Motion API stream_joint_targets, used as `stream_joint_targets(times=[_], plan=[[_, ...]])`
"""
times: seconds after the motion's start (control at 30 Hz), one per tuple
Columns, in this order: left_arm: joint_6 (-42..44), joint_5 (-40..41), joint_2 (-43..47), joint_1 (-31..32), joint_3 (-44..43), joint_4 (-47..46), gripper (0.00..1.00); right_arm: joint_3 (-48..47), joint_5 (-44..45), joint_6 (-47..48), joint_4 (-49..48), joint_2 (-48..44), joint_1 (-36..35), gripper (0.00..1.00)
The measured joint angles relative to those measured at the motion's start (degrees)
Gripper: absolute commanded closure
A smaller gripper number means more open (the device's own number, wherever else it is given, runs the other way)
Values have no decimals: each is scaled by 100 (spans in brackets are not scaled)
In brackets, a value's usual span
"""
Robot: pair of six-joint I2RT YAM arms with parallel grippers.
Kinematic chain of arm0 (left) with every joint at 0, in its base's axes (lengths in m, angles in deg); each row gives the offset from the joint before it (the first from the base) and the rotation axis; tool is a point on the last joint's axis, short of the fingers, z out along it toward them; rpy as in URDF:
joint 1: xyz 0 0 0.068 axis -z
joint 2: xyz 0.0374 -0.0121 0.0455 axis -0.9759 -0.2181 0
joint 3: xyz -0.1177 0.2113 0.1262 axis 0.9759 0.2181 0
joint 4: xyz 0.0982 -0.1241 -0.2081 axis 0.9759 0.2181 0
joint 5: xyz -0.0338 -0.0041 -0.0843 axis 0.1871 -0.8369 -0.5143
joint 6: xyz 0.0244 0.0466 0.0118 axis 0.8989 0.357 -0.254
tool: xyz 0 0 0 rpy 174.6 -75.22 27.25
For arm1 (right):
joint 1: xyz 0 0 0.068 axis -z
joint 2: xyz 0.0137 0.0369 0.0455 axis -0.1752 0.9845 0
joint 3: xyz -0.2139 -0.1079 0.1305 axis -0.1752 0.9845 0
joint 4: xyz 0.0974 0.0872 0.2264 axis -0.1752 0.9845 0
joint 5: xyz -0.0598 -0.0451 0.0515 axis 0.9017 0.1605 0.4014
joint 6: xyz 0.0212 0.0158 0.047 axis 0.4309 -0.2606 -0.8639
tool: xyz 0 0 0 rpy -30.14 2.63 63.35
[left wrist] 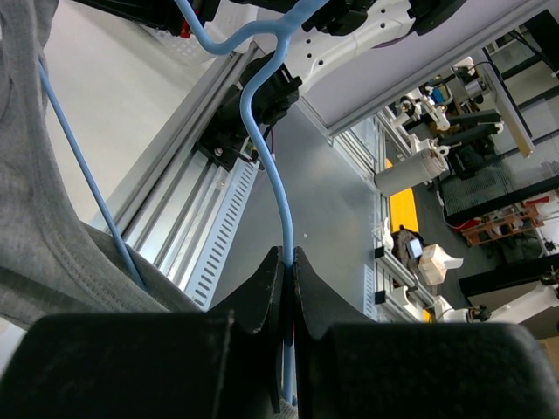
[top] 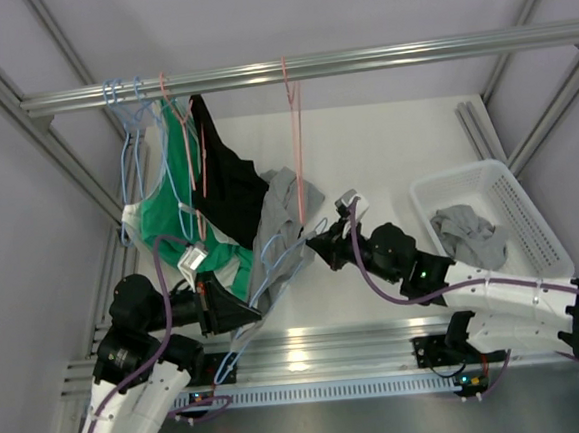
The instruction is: Remove the tank top from the hanger
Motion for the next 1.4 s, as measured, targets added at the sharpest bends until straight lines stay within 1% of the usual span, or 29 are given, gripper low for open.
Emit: stream_joint_targets(times=[0.1, 0.2, 0.37, 0.47, 0.67, 0.8, 0.93, 1.23, 1.4], plan=[[13, 0, -2, 0, 0, -2, 100, 0, 138, 4, 66, -164, 0, 100], [48, -4, -15, 0, 0, -2, 100, 2, 437, 11, 197, -544, 0, 100], [157, -101, -103, 0, 0, -4, 100, 0, 1137, 26, 636, -1449, -11, 100], [260, -284, -142, 0, -52, 9, 100, -39, 1663, 116, 1102, -1862, -20, 100], [442, -562, -190, 0, -717, 2, 100, -428, 2468, 317, 1974, -2081, 11, 100], [529, -669, -422, -9, -1292, -20, 100, -861, 2706, 354, 2413, -2100, 55, 100], [623, -723, -710, -17, -1635, -24, 100, -1200, 2758, 376, 2638, -2280, 57, 100], [774, -813, -1154, -15, -1974, -26, 100, -1779, 2761, 365, 3259, -2439, 66, 100], [837, -837, -1408, -15, -2068, -31, 100, -2457, 2927, 498, 3698, -2280, 68, 100]])
